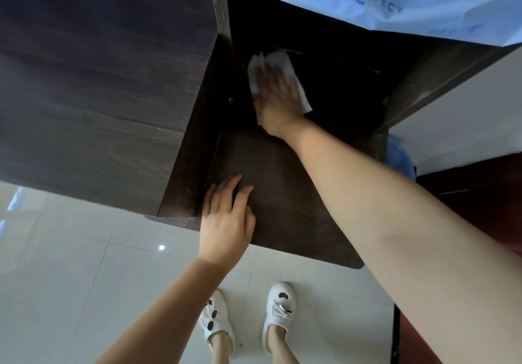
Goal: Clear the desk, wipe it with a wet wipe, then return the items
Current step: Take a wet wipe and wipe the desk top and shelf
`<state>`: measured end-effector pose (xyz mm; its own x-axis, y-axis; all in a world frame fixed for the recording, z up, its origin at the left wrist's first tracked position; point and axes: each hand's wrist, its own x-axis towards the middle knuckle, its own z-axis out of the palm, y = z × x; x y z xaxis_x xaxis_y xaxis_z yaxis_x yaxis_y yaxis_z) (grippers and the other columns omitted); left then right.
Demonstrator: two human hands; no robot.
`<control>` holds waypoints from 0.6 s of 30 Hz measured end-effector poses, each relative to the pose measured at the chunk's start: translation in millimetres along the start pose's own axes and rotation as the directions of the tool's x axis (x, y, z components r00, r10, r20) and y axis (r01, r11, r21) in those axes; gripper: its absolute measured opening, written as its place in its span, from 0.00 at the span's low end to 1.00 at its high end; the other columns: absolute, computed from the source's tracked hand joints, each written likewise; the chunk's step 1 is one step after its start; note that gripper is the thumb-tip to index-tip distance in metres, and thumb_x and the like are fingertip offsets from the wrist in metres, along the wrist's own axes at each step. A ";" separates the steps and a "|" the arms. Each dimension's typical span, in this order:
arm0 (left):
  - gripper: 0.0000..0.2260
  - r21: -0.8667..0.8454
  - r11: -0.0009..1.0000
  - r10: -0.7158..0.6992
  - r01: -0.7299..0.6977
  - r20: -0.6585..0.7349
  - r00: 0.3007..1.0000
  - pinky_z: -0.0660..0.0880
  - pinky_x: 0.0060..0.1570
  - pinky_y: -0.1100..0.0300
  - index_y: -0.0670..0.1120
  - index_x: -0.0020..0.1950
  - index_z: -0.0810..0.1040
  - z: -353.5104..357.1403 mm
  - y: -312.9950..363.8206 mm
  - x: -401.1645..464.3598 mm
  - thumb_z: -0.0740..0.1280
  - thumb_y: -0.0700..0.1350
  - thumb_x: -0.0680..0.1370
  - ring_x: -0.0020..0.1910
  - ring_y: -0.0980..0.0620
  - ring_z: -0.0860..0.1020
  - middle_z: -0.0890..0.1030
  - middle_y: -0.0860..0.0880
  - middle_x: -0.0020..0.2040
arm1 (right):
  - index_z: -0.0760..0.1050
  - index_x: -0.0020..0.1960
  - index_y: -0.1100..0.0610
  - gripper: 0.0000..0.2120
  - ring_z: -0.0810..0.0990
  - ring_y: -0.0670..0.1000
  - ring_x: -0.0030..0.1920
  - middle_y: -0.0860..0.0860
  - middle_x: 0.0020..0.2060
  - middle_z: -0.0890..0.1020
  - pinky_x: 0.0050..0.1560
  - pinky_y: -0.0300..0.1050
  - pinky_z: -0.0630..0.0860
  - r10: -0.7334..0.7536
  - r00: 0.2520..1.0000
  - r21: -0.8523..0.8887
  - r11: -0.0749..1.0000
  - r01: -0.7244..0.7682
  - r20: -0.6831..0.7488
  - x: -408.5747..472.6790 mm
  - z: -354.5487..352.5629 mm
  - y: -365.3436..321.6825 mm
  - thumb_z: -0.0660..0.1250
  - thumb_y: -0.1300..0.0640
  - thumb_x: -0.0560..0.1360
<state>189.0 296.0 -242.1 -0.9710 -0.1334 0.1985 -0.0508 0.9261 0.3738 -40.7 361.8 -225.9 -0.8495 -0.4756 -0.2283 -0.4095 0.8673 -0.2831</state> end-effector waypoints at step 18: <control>0.18 0.082 0.996 -0.004 -0.018 0.263 0.965 0.57 0.70 0.48 0.41 0.62 0.74 -40.5 -18.7 -58.1 0.55 0.43 0.75 0.66 0.43 0.65 0.74 0.38 0.64 | 0.57 0.73 0.62 0.26 0.62 0.59 0.72 0.60 0.72 0.63 0.73 0.53 0.48 -0.002 0.998 -0.199 0.980 -0.011 -0.068 -265.6 54.0 47.1 0.42 0.49 0.81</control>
<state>255.8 272.1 -223.9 -0.9981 -0.0398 -0.0478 -0.0522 0.9541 0.2949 183.6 521.0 -228.9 -0.8691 -0.4666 -0.1641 -0.4579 0.8845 -0.0897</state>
